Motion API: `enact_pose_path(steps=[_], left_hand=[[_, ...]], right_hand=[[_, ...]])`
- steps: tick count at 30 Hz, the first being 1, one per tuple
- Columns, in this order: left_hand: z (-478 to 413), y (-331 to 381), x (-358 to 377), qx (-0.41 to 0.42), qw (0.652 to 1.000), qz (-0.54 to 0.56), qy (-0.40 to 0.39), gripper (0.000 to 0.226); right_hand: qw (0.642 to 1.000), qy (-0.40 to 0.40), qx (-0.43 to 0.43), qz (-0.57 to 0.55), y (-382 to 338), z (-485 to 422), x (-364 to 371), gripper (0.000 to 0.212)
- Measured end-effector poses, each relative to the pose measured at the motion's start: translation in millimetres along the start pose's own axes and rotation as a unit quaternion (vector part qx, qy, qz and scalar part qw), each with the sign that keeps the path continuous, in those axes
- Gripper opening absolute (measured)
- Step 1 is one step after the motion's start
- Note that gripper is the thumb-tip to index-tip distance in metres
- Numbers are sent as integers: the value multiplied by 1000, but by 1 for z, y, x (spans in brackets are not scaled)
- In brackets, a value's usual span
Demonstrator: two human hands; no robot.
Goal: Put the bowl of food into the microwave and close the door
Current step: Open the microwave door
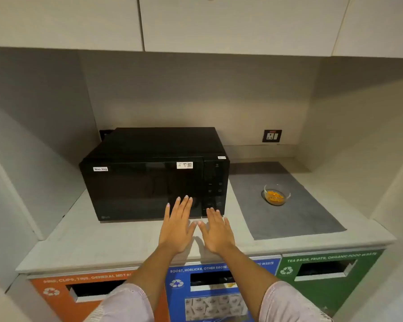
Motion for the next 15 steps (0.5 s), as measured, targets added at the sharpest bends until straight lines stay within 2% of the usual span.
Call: enact_pose_path(steps=[3, 9, 11, 15], left_hand=[[-16, 0, -16, 12, 999, -19, 27, 69], [-56, 2, -53, 31, 996, -18, 78, 71], [-71, 3, -68, 36, 994, -11, 101, 71], [-97, 2, -89, 31, 990, -4, 134, 69]], right_hand=[[996, 21, 19, -82, 1, -10, -9, 66], [963, -48, 18, -266, 9, -39, -12, 62], [942, -59, 29, -329, 15, -52, -9, 59], [871, -94, 87, -474, 23, -73, 1, 58]])
Point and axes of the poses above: each hand's wrist, its own z-axis away from the middle knuckle, its own x-axis out of the palm, y = z × x, the point moved 5 cm from there along -z, towards the middle knuckle, and after that the axes turned 14 degrees about -y, right-handed, at the moved point
